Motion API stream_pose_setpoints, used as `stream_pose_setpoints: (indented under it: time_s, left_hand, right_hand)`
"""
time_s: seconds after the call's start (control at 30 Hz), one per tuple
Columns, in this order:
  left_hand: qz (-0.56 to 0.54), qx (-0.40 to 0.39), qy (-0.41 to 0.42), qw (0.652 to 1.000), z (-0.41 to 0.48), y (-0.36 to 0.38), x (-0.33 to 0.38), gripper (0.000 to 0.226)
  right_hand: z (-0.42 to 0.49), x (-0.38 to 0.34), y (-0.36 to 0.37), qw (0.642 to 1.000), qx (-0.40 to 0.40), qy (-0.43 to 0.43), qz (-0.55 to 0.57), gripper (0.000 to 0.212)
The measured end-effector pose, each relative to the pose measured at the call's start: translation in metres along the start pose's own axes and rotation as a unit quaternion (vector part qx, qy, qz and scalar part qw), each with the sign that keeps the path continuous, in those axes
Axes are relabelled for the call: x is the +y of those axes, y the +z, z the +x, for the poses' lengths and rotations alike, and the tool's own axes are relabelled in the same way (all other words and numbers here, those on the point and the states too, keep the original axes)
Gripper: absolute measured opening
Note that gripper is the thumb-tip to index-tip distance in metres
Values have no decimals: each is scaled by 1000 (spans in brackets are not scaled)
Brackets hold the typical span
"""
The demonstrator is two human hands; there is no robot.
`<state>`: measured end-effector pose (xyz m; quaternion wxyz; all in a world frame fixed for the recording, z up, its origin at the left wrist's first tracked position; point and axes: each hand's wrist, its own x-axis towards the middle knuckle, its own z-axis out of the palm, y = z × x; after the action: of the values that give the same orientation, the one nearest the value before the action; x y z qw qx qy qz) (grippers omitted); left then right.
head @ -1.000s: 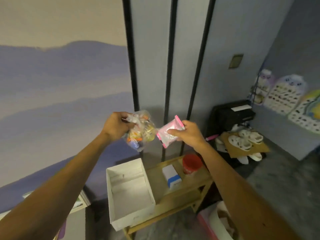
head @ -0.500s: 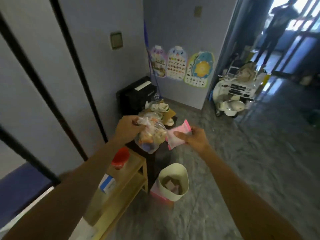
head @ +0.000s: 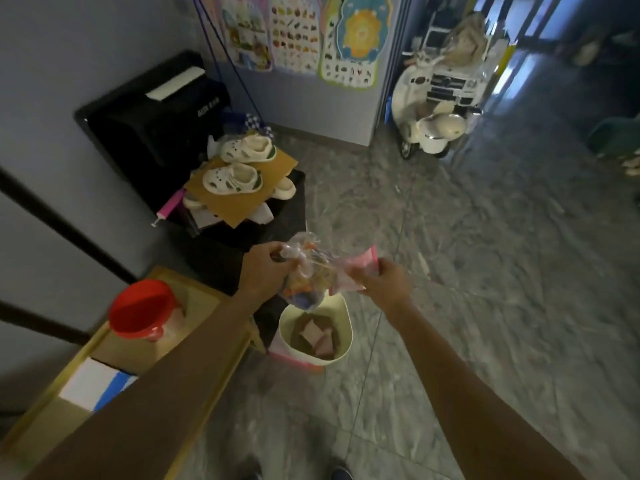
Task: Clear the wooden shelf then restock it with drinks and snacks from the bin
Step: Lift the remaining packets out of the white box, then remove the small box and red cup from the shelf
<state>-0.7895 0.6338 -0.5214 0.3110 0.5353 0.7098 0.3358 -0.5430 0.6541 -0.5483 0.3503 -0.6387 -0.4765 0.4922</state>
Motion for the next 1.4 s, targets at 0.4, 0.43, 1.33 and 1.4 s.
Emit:
stream_pose_setpoints:
  time_s: [0.4,0.43,1.33,1.4]
  left_hand:
    - [42,-60,-106,992,54,214,-283,35]
    - [43,-61,-109,991,55,225,-296,33]
    - [245,-23,159,956,34,-9,-1,99]
    - [227,1,162,960,23,-65,61,100]
  right_hand:
    - [99,307,124,985,79,132,-75,35]
    - [103,321,128,984,79,137,-80,35]
    - [7,-47,-12,894,24,-135,-426,117]
    - [-20,-122,-33,893,39,-171,-414,114]
